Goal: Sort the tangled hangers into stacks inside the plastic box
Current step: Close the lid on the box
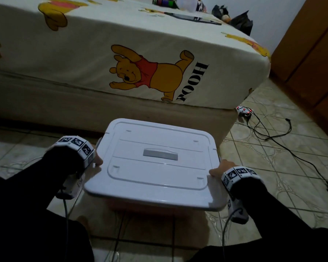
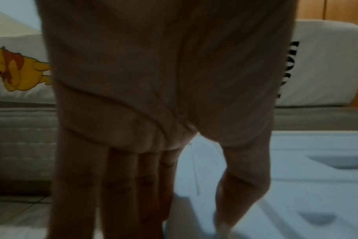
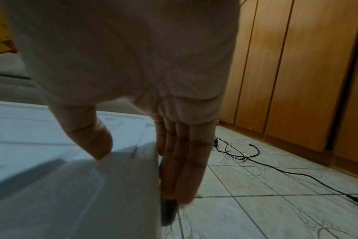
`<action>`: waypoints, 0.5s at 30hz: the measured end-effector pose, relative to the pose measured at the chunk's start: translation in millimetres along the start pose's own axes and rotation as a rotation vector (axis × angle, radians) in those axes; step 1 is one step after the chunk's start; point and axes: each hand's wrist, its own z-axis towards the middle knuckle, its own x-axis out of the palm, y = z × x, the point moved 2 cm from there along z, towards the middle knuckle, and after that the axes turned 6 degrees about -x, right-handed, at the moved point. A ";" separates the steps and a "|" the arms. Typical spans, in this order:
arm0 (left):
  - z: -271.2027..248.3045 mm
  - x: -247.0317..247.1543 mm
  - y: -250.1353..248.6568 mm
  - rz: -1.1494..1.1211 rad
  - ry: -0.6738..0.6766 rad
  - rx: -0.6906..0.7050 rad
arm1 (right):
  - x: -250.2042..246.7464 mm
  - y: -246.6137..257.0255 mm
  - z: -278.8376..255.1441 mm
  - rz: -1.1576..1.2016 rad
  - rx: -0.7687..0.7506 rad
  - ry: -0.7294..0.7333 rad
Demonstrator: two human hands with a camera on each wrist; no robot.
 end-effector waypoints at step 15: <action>60.5 7.1 -3.8 -0.318 -0.115 0.020 | -0.4 2.6 38.2 0.379 0.165 0.130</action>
